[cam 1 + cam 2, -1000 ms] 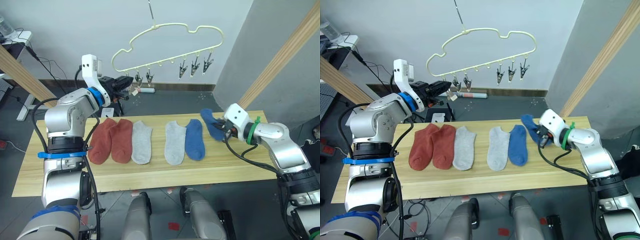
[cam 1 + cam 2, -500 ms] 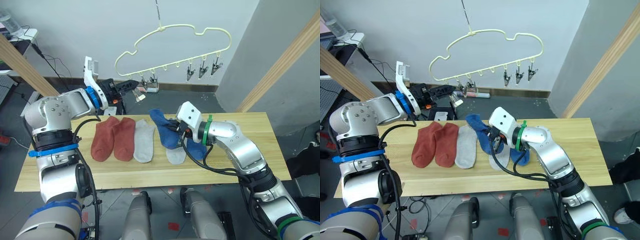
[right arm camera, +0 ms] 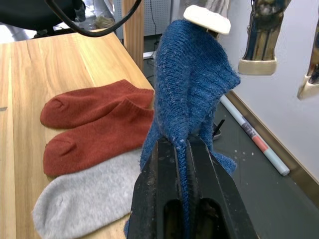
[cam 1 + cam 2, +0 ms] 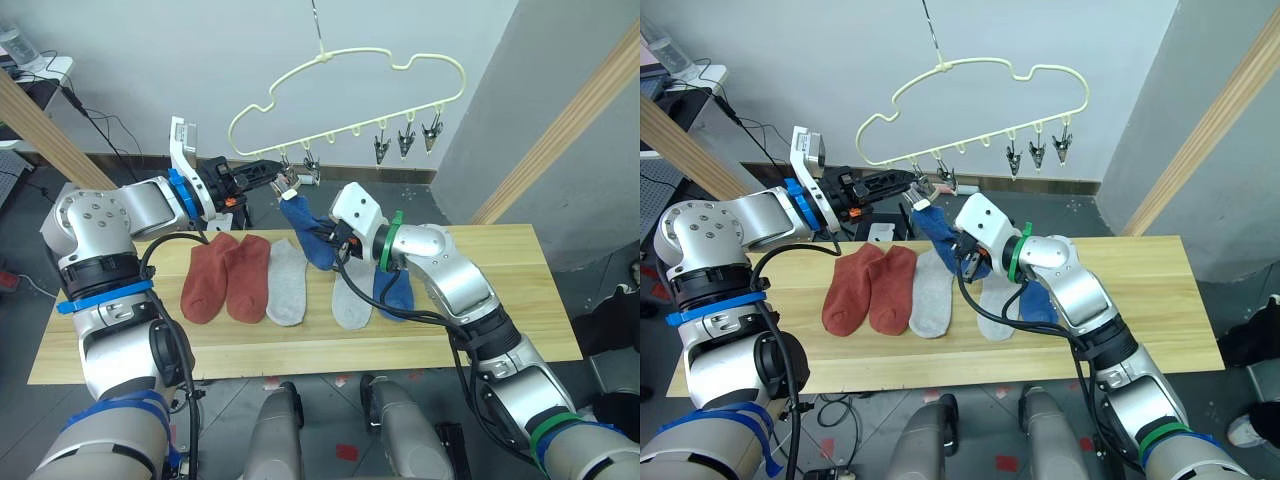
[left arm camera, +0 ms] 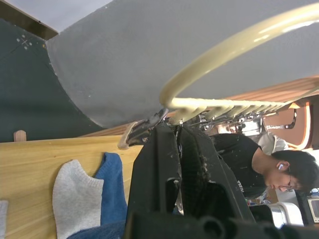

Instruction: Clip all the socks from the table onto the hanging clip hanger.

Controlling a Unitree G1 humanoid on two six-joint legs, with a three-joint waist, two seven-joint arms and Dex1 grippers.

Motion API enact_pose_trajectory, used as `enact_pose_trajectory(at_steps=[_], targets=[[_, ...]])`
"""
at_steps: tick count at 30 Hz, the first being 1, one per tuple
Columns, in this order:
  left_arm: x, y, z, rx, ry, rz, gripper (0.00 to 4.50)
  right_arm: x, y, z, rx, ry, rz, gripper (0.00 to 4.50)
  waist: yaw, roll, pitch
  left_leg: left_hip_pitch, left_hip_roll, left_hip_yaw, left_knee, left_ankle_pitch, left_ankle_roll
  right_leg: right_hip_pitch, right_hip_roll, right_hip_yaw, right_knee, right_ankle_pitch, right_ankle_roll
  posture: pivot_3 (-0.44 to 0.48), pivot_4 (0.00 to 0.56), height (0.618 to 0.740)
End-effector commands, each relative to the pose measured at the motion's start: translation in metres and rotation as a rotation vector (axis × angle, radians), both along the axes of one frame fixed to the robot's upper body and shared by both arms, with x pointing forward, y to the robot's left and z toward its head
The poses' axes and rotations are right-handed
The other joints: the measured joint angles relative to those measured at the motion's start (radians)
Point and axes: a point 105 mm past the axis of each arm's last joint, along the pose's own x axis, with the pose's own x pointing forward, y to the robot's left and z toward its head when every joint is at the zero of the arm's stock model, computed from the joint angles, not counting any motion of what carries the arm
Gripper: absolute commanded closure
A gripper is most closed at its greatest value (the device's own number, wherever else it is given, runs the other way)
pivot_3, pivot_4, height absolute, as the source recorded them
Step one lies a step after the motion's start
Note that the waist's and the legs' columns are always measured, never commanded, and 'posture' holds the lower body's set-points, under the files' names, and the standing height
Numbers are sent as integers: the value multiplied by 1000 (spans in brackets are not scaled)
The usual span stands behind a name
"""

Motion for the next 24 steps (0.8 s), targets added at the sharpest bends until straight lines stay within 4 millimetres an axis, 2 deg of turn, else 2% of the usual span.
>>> enact_pose_trajectory(at_steps=[1, 8, 17, 18, 20, 24], targets=[[-6, -1, 9, 12, -51, -18, 4500, 0, 3, 18, 41, -51, 11, 4490, 0, 0, 0, 0, 0, 0, 0, 0, 0, 0, 0, 0, 0, 0, 0, -59, 322, 740], [-7, -2, 9, 24, -68, -22, 4500, 1, 6, 24, 51, -47, 16, 4490, 0, 0, 0, 0, 0, 0, 0, 0, 0, 0, 0, 0, 0, 0, 0, -62, 320, 740], [-14, -5, 23, 19, -186, -41, 4500, 4, 8, 28, 82, -34, 13, 4490, 0, 0, 0, 0, 0, 0, 0, 0, 0, 0, 0, 0, 0, 0, 0, -57, 318, 740], [-15, -6, 25, 14, -192, -44, 3822, 4, 8, 28, 81, -34, 13, 4500, 1, 0, 0, 0, 0, 0, 0, 0, 0, 0, 0, 0, 0, 0, 0, -53, 316, 740], [-19, -8, 27, 23, -213, -65, 3338, 5, 9, 28, 83, -34, 12, 4500, 1, 0, 0, 0, 0, 0, 0, 0, 0, 0, 0, 0, 0, 0, 0, -49, 315, 740], [-26, -8, 24, 62, -218, -82, 2049, 6, 13, 27, 95, -26, 10, 4500, 1, 0, 0, 0, 0, 0, 0, 0, 0, 0, 0, 0, 0, 0, 0, -39, 314, 740]])
